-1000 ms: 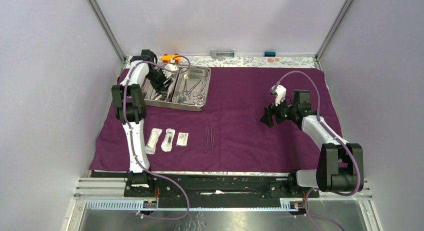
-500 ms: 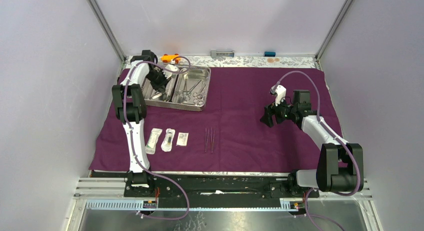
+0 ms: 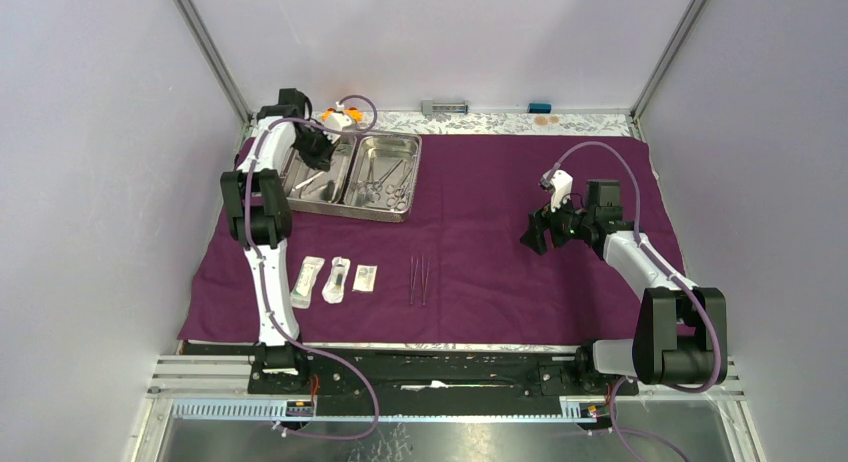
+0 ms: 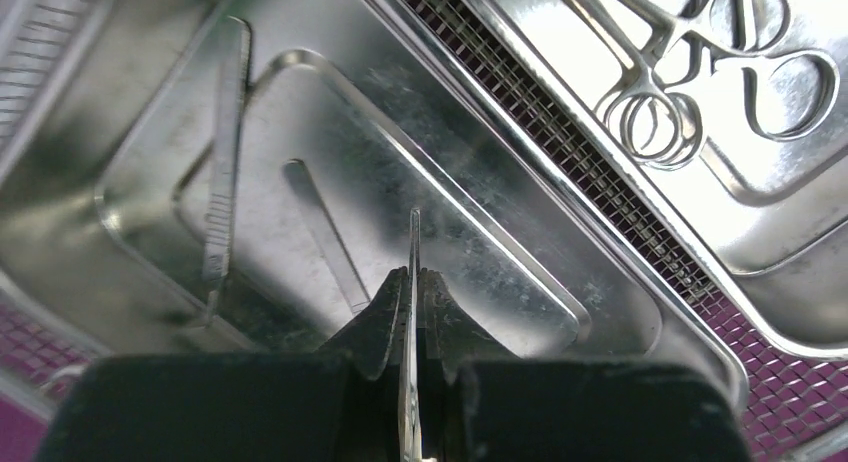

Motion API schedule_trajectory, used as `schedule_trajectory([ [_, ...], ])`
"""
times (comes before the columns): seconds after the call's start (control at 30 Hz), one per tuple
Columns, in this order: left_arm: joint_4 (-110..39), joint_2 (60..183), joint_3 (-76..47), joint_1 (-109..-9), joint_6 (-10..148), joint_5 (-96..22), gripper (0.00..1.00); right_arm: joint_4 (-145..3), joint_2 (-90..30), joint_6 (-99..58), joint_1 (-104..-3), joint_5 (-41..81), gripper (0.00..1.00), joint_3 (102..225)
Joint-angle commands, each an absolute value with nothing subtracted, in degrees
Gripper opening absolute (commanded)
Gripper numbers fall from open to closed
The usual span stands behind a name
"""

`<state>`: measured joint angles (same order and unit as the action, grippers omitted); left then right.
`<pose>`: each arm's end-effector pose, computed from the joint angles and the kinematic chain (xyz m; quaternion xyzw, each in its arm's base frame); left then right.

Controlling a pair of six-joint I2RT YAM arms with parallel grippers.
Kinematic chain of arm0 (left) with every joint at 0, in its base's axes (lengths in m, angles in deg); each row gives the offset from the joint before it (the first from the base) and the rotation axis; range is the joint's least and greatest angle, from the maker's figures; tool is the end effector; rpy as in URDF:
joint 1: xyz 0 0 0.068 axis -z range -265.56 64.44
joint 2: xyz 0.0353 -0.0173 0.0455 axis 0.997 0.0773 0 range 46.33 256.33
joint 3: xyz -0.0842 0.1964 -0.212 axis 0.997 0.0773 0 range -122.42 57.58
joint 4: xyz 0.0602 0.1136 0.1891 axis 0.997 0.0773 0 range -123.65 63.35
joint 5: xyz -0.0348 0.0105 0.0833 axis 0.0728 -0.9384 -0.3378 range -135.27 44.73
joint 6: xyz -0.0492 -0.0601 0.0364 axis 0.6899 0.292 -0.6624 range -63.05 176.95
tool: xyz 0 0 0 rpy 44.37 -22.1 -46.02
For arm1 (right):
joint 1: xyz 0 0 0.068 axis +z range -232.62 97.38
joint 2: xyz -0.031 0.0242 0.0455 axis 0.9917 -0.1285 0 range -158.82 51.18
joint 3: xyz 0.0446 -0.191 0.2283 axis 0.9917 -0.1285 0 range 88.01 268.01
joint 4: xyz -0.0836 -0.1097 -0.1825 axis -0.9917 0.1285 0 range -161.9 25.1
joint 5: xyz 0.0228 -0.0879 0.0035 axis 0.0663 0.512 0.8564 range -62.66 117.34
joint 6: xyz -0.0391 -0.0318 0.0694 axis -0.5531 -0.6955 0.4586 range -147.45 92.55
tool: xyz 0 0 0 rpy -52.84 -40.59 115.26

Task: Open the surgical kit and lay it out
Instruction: Pick up the medical item from the container.

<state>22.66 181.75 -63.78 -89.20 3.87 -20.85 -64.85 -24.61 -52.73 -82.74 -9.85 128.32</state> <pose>0.4956 0.0002 0.1919 0.4356 0.8597 -0.1043 0.2455 0.2527 0.0451 0.2340 -0.3141 0.8189 0.2008 0.4364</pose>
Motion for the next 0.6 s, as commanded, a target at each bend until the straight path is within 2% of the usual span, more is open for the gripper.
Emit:
schedule_trajectory([
  [0.0, 19.0, 174.8, -64.6, -89.3, 7.1, -18.4, 0.0, -65.5, -22.7, -53.2, -82.9, -11.6, 0.82, 129.1],
  [0.33, 17.7, 170.5, -65.4, -89.2, 14.0, -14.3, 0.0, -65.5, -22.3, -52.7, -82.9, -12.6, 0.82, 129.3],
  [0.57, 13.8, 165.6, -63.6, -88.3, 25.2, -7.6, 0.0, -66.3, -22.5, -51.0, -80.5, -13.6, 0.82, 130.4],
])
